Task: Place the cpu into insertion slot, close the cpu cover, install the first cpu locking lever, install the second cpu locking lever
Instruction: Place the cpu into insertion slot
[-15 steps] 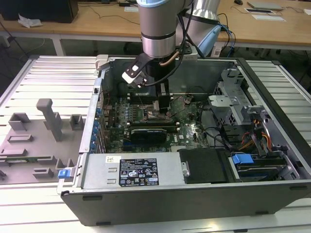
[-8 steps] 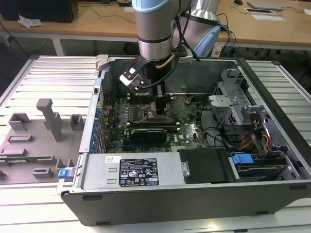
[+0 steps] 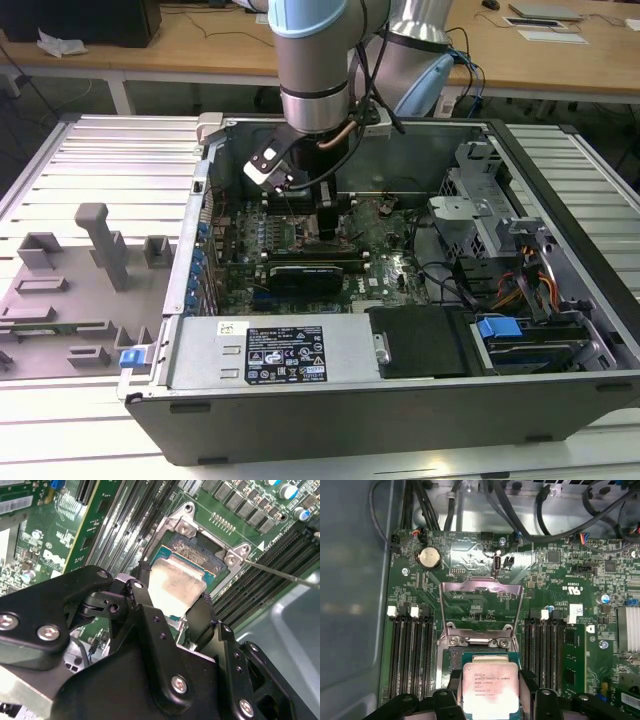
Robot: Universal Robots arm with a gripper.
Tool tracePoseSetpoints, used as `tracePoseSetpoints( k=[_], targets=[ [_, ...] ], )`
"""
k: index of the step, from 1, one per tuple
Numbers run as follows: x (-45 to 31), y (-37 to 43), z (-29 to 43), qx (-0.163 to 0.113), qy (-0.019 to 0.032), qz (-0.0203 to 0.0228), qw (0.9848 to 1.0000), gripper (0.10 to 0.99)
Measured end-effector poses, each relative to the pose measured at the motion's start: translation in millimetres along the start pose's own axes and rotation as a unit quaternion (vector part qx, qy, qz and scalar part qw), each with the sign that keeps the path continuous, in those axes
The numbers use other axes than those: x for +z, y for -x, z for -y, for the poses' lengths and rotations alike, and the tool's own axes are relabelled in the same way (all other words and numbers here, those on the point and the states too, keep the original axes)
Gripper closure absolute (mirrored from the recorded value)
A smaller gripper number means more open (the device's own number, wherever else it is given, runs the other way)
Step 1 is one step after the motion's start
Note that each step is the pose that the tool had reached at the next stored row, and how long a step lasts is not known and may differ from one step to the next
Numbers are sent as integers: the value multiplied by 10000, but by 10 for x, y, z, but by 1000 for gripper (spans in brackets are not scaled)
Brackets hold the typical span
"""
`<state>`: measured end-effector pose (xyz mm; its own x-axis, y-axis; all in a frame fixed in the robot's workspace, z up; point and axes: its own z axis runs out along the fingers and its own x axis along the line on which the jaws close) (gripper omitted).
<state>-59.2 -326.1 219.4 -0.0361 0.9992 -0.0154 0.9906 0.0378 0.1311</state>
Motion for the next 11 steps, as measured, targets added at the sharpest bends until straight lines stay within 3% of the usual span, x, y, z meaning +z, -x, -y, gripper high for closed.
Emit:
tracePoseSetpoints(
  k=[11],
  targets=[
    [70,-47,31,2,0,0,10000,545]
  ],
)
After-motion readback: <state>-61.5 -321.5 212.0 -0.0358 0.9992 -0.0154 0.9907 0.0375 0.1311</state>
